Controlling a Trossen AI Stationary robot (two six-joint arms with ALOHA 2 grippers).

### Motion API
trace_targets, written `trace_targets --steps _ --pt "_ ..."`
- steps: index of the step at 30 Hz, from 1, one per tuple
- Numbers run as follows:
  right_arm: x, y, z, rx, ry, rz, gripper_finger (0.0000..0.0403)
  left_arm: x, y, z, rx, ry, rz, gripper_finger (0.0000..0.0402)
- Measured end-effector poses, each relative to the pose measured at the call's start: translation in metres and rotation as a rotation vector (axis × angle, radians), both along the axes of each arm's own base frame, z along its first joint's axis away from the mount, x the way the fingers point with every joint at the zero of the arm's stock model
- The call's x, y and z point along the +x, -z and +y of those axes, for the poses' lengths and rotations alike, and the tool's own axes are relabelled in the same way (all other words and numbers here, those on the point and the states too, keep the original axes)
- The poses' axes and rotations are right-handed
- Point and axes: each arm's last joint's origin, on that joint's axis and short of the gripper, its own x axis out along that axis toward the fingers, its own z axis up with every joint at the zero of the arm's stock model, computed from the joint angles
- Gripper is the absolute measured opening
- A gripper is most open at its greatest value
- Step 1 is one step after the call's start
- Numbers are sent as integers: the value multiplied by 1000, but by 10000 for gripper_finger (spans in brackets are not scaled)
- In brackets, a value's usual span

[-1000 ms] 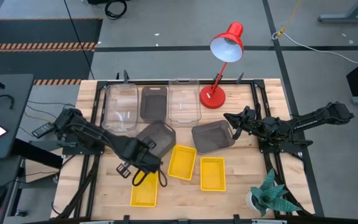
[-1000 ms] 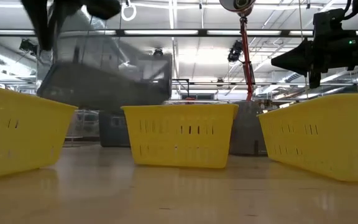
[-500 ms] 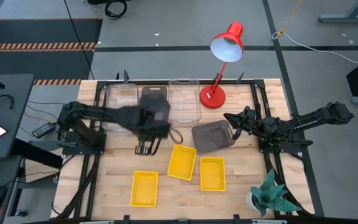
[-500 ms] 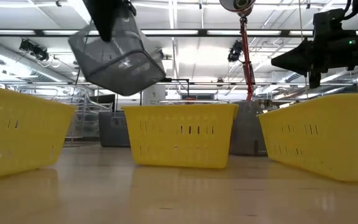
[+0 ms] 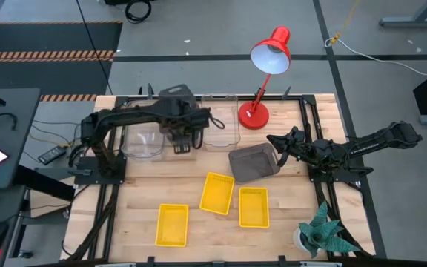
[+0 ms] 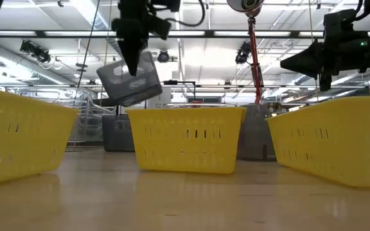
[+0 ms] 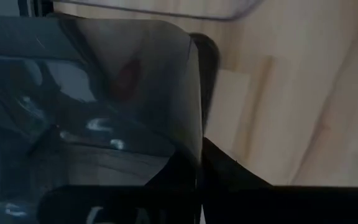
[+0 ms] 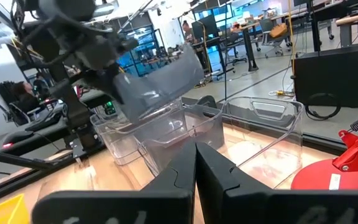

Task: Stack baskets by color
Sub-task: Stack the bottom left black bin on top of the top black bin

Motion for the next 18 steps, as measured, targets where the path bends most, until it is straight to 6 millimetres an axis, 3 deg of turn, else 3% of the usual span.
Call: trace_targets --steps 9,14,18 --pt "0 0 0 0 0 2 13 21 44 23 -25 4 133 4" --pt "0 0 0 -1 0 4 13 29 68 26 -61 41 221 4" --pt "0 0 0 0 0 3 13 30 76 25 -88 65 270 4"
